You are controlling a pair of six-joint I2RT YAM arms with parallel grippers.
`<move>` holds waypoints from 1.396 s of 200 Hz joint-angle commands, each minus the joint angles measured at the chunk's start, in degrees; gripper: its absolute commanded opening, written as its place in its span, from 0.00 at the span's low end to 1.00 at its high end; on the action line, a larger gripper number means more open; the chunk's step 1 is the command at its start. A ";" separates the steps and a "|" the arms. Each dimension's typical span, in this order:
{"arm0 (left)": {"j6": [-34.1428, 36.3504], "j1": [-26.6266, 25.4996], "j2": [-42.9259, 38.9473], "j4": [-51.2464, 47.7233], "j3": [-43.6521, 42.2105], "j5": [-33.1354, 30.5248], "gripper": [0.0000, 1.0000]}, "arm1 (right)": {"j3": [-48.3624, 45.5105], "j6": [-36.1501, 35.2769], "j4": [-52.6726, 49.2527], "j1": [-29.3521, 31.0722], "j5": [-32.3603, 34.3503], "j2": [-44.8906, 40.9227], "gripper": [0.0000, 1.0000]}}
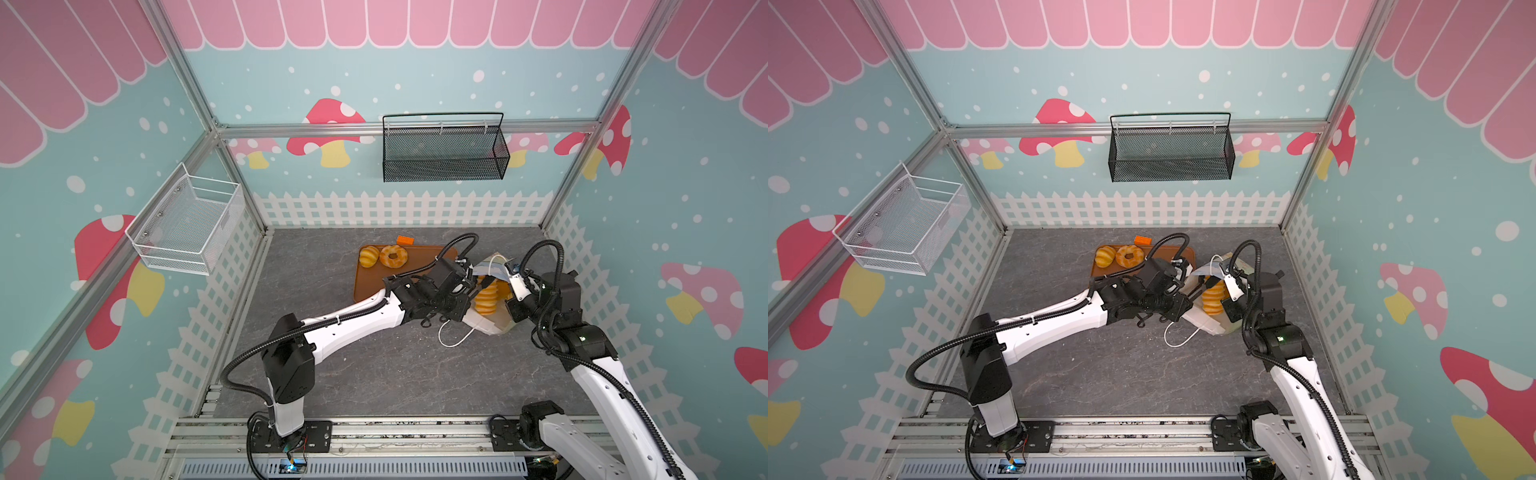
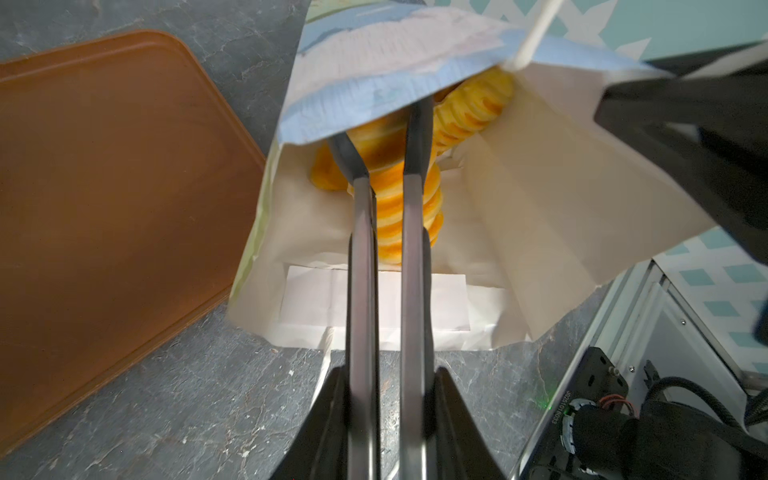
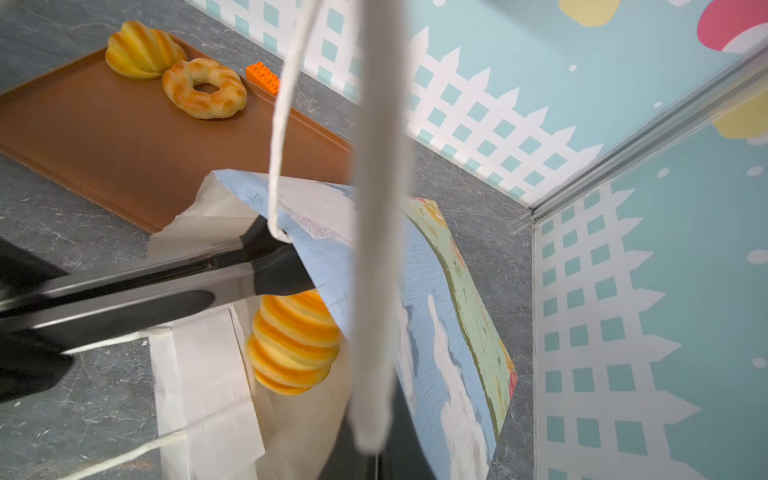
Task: Take the fake bread out of the paper bag
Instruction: 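Pull the pinched long striped bread up out of the bag with the tongs, then carry the striped bread over the tray and lower it with the tongs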
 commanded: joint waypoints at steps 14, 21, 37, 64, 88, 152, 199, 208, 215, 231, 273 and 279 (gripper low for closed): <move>1.98 0.20 -7.56 4.50 -3.21 -0.33 0.00 | 1.48 3.61 -0.33 -0.01 2.60 0.22 0.00; 2.18 0.23 -8.73 5.10 -4.05 -0.55 0.00 | 1.54 3.72 -0.15 0.05 2.38 0.42 0.00; 2.18 0.21 -11.21 6.23 -6.08 -1.27 0.00 | 1.76 3.87 -0.01 0.00 2.27 0.78 0.00; 2.64 0.30 -15.30 7.05 -8.31 -2.79 0.00 | 1.87 4.06 0.30 0.01 2.31 0.80 0.00; 4.00 0.30 -18.98 7.02 -9.76 -4.91 0.00 | 1.82 4.10 0.48 -0.01 2.33 0.66 0.00; 5.88 0.99 -28.00 7.04 -13.18 -10.55 0.00 | 2.04 3.71 0.90 0.00 1.87 1.01 0.00; 4.23 3.72 -33.09 7.44 -16.33 -10.90 0.00 | 1.97 3.14 1.13 0.01 2.19 1.72 0.00; 3.30 5.34 -33.89 7.43 -17.01 -9.75 0.00 | 1.78 3.12 1.25 -0.02 2.13 1.69 0.00; 2.51 6.76 -34.51 7.49 -17.60 -8.65 0.00 | 1.70 3.20 1.47 0.00 2.08 1.75 0.00; 0.61 10.35 -35.57 7.61 -19.20 -6.50 0.00 | 1.53 3.16 1.71 0.01 2.01 1.78 0.00; -9.37 22.42 -37.43 8.78 -26.37 1.09 0.00 | 1.60 2.56 2.06 0.01 1.71 2.00 0.00; -10.32 24.31 -37.53 9.35 -27.87 2.92 0.00 | 1.56 2.50 2.11 -0.06 1.69 2.00 0.00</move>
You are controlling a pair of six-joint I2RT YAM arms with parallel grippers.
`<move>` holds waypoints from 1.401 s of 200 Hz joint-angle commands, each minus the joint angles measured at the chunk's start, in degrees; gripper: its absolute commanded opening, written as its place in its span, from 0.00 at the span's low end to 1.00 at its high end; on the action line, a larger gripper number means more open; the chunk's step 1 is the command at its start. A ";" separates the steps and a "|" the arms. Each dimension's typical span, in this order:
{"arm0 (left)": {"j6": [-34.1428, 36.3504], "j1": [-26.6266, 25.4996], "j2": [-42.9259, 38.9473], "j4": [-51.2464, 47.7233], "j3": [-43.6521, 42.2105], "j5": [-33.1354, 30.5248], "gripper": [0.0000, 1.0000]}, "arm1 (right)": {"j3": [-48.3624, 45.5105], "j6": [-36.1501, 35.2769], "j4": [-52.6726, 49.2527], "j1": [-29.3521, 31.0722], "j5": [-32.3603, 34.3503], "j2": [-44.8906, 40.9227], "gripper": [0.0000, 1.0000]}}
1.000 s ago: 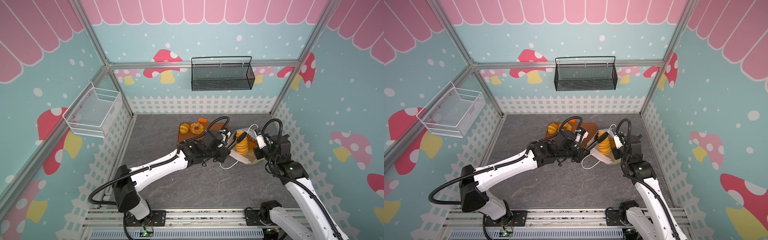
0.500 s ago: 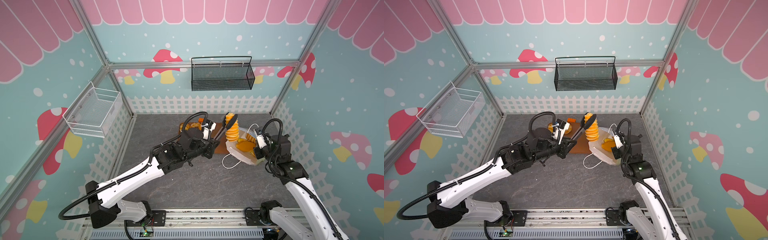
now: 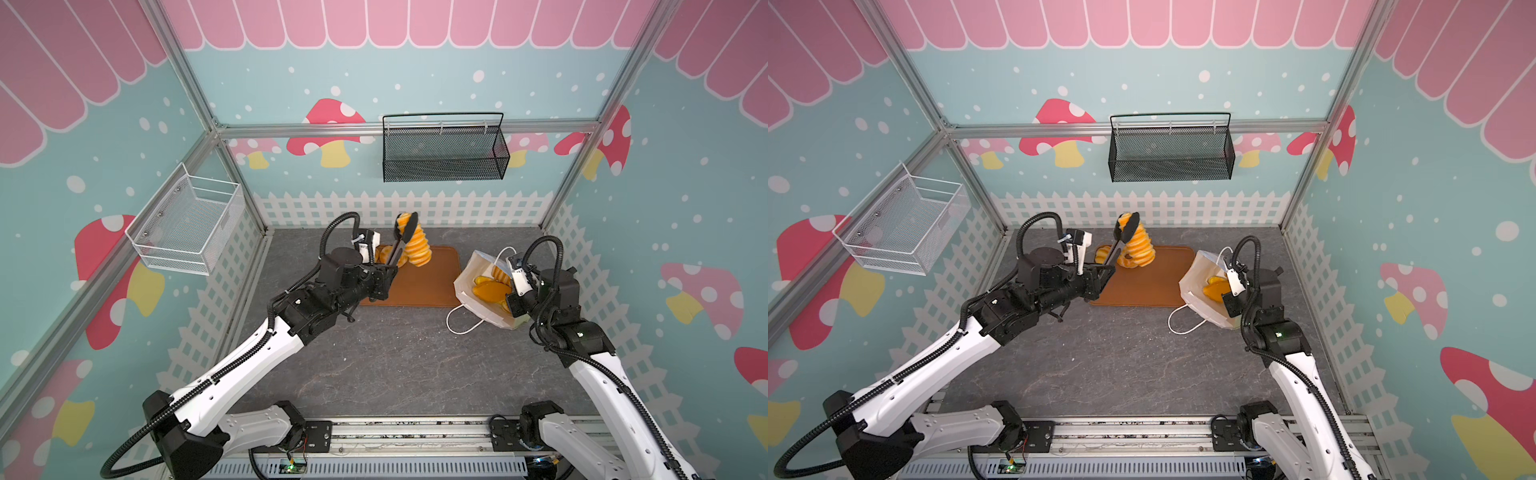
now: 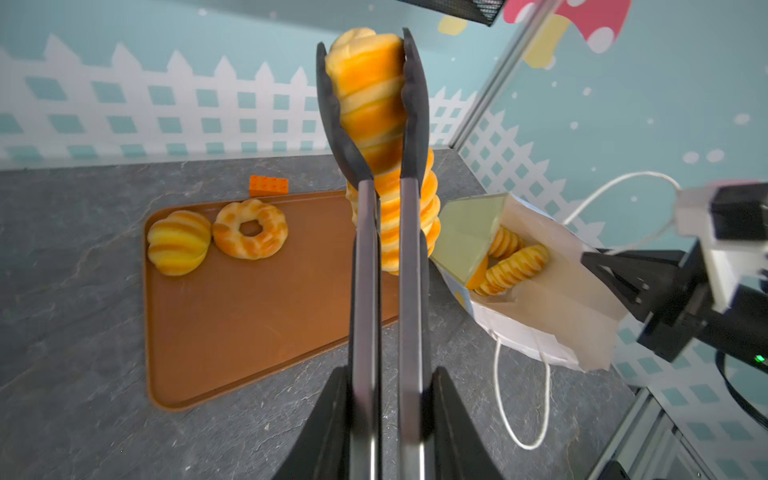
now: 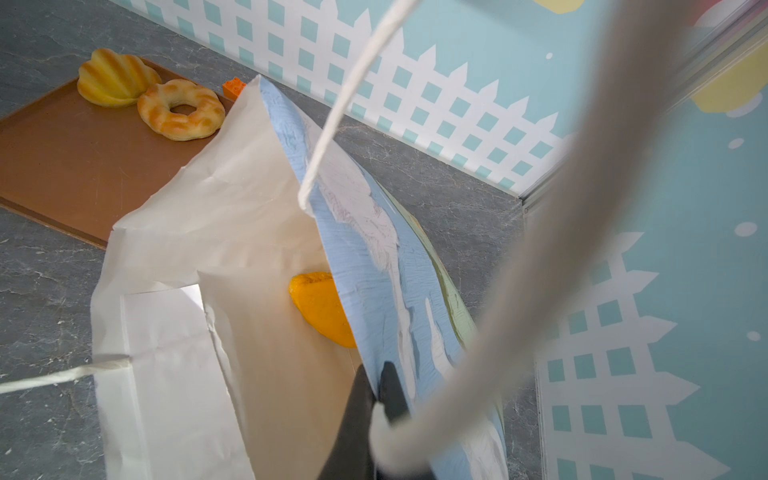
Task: Take the fake bread out of the paper bag
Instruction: 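Carry the striped bread over the tray and lower it with the tongs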
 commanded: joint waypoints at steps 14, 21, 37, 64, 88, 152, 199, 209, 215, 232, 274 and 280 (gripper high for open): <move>-8.95 10.14 -1.38 5.08 -6.63 11.07 0.00 | 1.06 -0.95 0.18 -0.01 -0.10 0.28 0.00; -9.23 12.17 -1.08 5.24 -7.84 13.29 0.00 | 1.06 -1.12 0.12 0.04 -0.35 0.30 0.00; -8.17 17.52 0.68 4.59 -9.45 18.61 0.00 | 1.10 -1.51 0.24 0.07 -1.03 0.18 0.00; -1.26 23.01 5.36 -0.26 -9.00 26.52 0.00 | 1.01 -2.44 0.44 -0.03 -2.53 -0.42 0.00; 9.76 24.03 10.35 -9.70 -4.26 26.35 0.00 | 0.98 -2.99 0.47 0.08 -3.43 -0.80 0.00; 23.09 25.60 21.63 -20.63 4.16 23.01 0.00 | 0.32 -3.42 0.60 0.04 -3.83 -1.37 0.00; 26.01 28.17 24.06 -22.93 7.19 24.20 0.00 | 0.35 -4.38 0.05 -0.01 -3.05 -1.59 0.00; 26.86 28.90 24.42 -23.67 7.98 24.76 0.00 | 0.33 -4.47 0.11 0.09 -3.08 -1.45 0.00; 27.31 29.34 24.62 -24.15 8.42 25.12 0.00 | 0.31 -4.51 0.10 0.06 -3.17 -1.39 0.00; 28.34 30.48 25.07 -24.81 9.67 26.06 0.00 | 0.58 -4.63 0.18 0.02 -3.39 -0.78 0.00; 30.36 30.79 27.93 -26.79 13.28 22.86 0.00 | 1.41 -5.13 0.35 0.04 -3.74 0.35 0.00; 30.59 30.83 28.29 -26.71 13.56 22.26 0.00 | 1.51 -5.11 0.36 0.05 -3.75 0.35 0.00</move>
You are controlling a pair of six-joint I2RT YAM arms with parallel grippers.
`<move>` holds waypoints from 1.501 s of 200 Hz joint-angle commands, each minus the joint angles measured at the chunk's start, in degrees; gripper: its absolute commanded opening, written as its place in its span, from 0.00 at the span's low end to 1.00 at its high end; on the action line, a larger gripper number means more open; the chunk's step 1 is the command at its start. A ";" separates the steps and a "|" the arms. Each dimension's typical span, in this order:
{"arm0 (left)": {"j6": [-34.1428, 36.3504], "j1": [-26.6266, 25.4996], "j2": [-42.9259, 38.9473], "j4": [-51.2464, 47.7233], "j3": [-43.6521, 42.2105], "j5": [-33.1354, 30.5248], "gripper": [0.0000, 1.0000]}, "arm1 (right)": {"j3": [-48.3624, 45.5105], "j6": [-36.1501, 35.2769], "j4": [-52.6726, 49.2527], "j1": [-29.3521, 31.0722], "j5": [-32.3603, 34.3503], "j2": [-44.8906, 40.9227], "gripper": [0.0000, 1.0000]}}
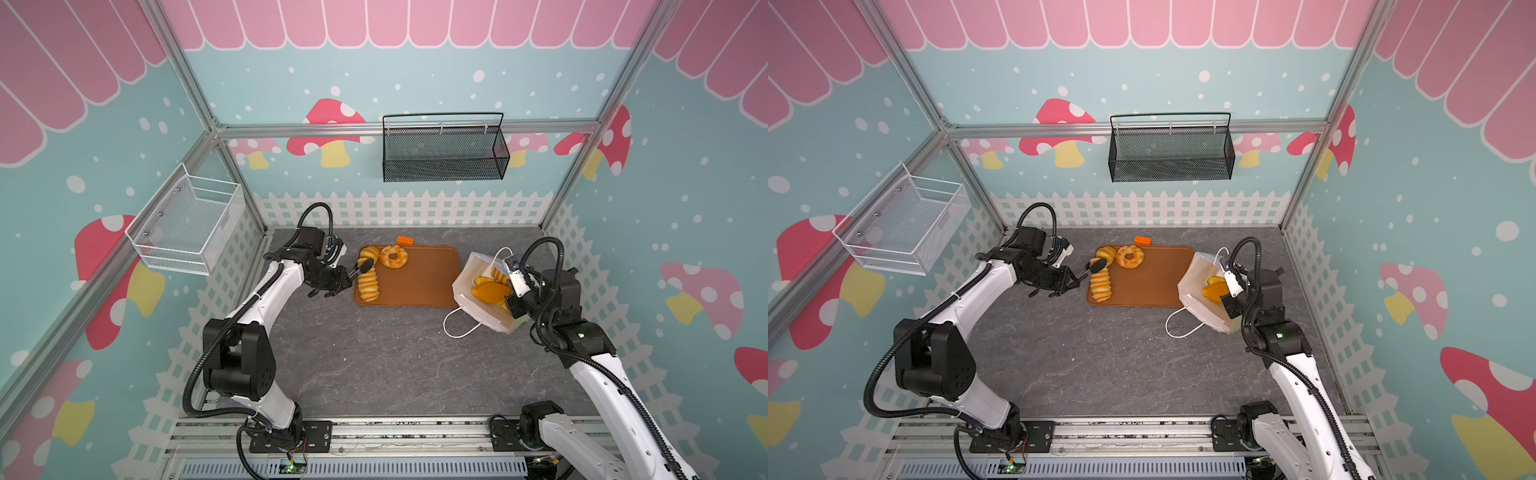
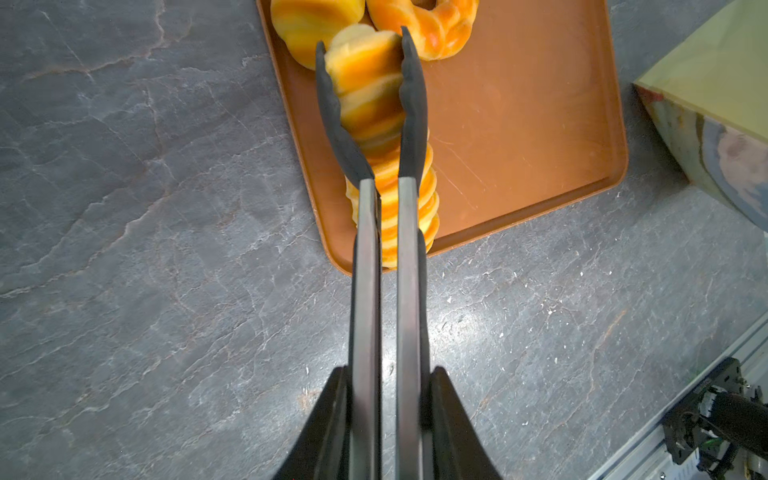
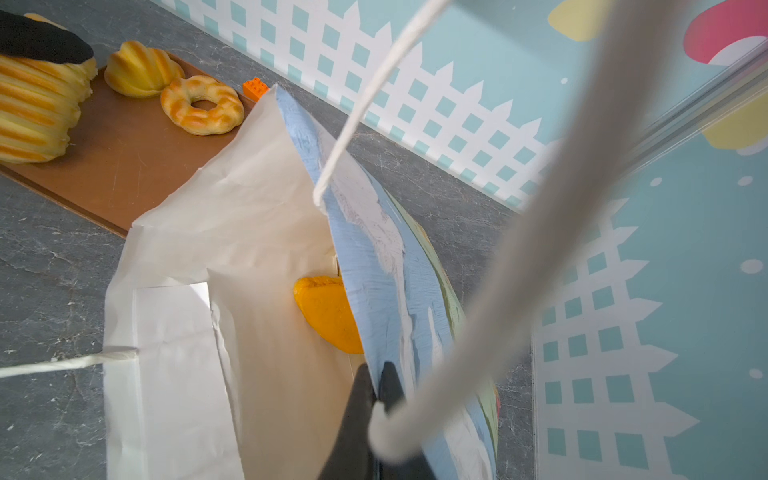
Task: Take the fake bread out of the paper bag
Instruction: 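Carry the striped bread over the tray and lower it with the tongs, then open the tongs to release the striped bread onto the tray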
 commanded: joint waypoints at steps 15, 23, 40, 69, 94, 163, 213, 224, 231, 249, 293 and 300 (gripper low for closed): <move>4.12 0.17 2.74 -1.30 3.52 -1.46 0.00 | 1.49 -1.22 0.18 0.07 -1.27 0.66 0.00; 4.39 0.17 3.36 -1.38 3.95 -1.37 0.00 | 1.54 -1.21 0.18 0.08 -1.30 0.60 0.00; 4.53 0.20 4.72 -1.36 4.49 -2.14 0.00 | 1.52 -1.20 0.12 0.02 -1.12 0.59 0.00; 4.68 0.17 6.56 -1.35 4.89 -4.25 0.10 | 1.35 -1.20 0.07 0.05 -0.88 0.47 0.00; 4.88 0.17 7.73 -1.15 5.06 -5.58 0.18 | 1.33 -1.28 0.02 0.02 -0.74 0.38 0.00; 3.74 0.22 7.28 3.14 3.73 -4.71 0.37 | 1.43 -1.15 0.28 -0.01 -0.92 1.14 0.00; 3.48 0.17 7.10 3.88 3.20 -6.03 0.45 | 1.40 -1.30 0.45 0.00 -1.00 1.48 0.00; 3.49 0.13 6.96 3.95 3.11 -6.26 0.45 | 1.49 -1.39 0.42 0.06 -1.12 1.58 0.00; 3.47 0.17 6.94 3.92 2.98 -6.36 0.45 | 1.59 -1.45 0.46 0.09 -1.18 1.66 0.00; 3.56 0.13 6.50 3.96 2.93 -6.64 0.45 | 1.61 -1.39 0.51 0.09 -1.18 1.67 0.00; 3.65 0.17 4.63 4.00 3.18 -7.37 0.46 | 1.62 -1.40 0.34 0.03 -1.22 1.50 0.00; 3.65 0.21 4.41 4.05 3.36 -7.48 0.47 | 1.59 -1.41 0.36 0.03 -1.22 1.41 0.00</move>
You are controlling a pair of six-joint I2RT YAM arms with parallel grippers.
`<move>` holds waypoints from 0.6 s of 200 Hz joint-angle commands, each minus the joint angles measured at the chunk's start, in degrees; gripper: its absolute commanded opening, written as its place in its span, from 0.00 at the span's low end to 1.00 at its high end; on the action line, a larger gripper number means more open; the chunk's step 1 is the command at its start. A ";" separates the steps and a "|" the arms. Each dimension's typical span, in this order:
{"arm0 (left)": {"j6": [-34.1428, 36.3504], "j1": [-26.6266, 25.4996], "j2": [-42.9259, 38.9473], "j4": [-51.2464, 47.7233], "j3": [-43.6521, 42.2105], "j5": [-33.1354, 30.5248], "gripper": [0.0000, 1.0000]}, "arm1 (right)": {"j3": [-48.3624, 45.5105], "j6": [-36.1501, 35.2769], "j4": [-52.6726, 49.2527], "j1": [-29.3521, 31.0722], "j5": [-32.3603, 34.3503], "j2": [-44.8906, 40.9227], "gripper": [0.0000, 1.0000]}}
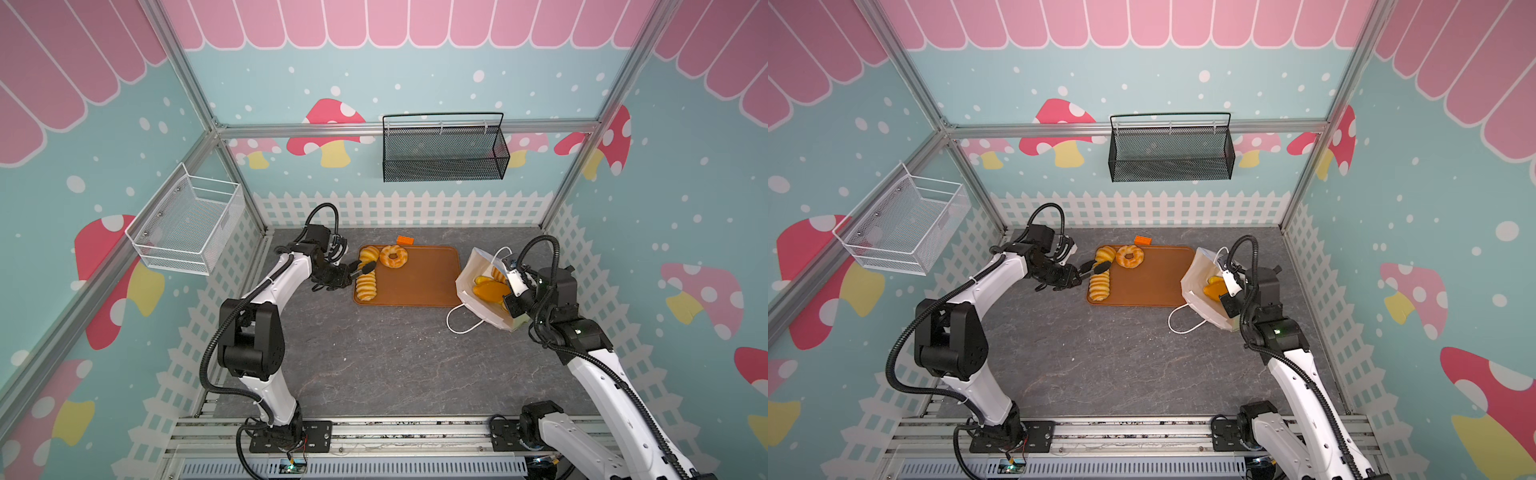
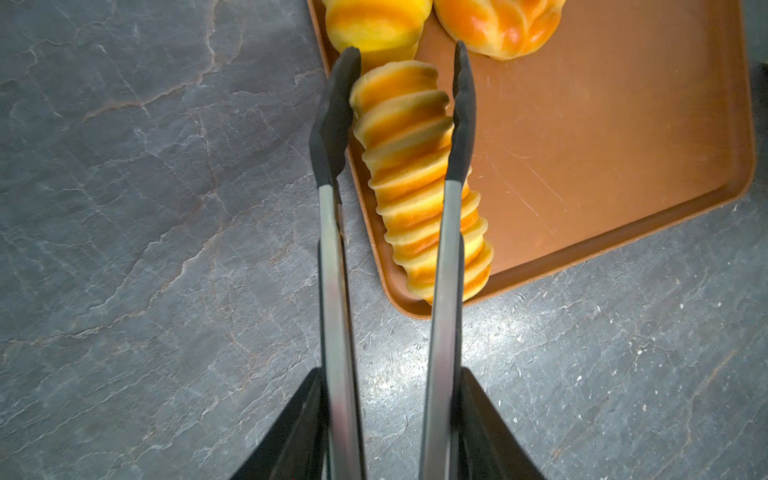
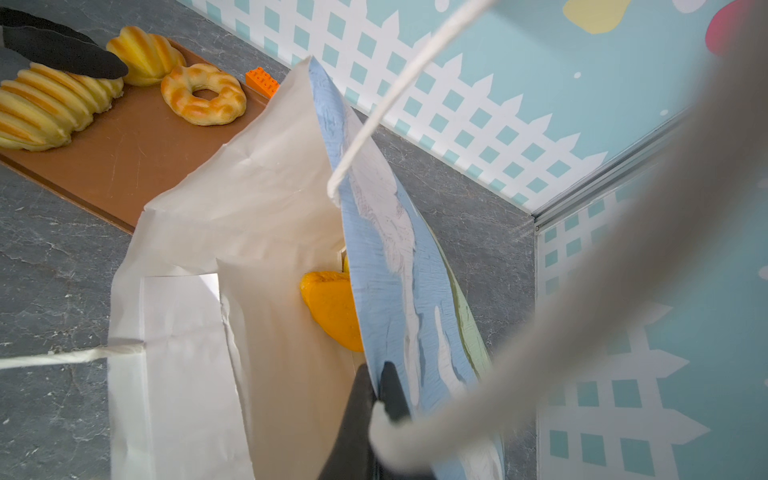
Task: Take the fake bread out of the paper bag
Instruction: 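Open the tongs to release the striped bread onto the tray, then move the open tongs back toward the bag opening held by the right gripper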
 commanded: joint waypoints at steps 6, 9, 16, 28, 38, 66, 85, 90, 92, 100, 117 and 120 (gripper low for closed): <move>0.94 0.20 -3.13 1.47 0.18 -0.67 0.47 | 1.52 -0.81 0.27 0.05 -0.83 -0.03 0.00; 0.94 0.26 -3.20 1.47 0.18 -0.78 0.47 | 1.54 -0.82 0.23 0.03 -0.87 0.00 0.00; 0.94 0.21 -3.44 1.49 0.31 -1.06 0.47 | 1.60 -0.77 0.19 0.04 -0.81 -0.10 0.00; 1.03 0.30 -3.86 1.47 0.40 -1.37 0.47 | 1.58 -0.81 -0.03 0.04 -0.69 -0.22 0.00; 1.14 0.44 -4.19 1.48 0.49 -1.38 0.47 | 1.54 -0.78 -0.14 -0.01 -0.75 -0.22 0.00; 1.12 0.57 -5.32 1.49 0.49 -1.38 0.47 | 1.74 -0.94 -0.29 0.04 -0.48 -0.42 0.00; 1.03 0.61 -6.40 1.37 0.36 -1.13 0.47 | 1.95 -0.95 -0.39 0.03 -0.59 -0.50 0.00; 0.95 0.57 -6.75 1.41 0.40 -0.99 0.47 | 2.08 -0.96 -0.43 0.02 -0.55 -0.43 0.00; 0.95 0.57 -6.86 1.36 0.36 -0.95 0.47 | 2.07 -0.94 -0.43 -0.01 -0.55 -0.47 0.00; 0.86 0.57 -7.52 1.19 0.34 -0.74 0.47 | 2.18 -0.95 -0.48 0.04 -0.55 -0.51 0.00; 0.43 0.57 -9.35 0.97 0.58 0.26 0.47 | 2.45 -0.90 -0.52 0.06 -0.63 -0.58 0.00; 0.34 0.52 -9.79 0.87 0.63 0.55 0.47 | 2.54 -0.93 -0.52 0.05 -0.65 -0.58 0.00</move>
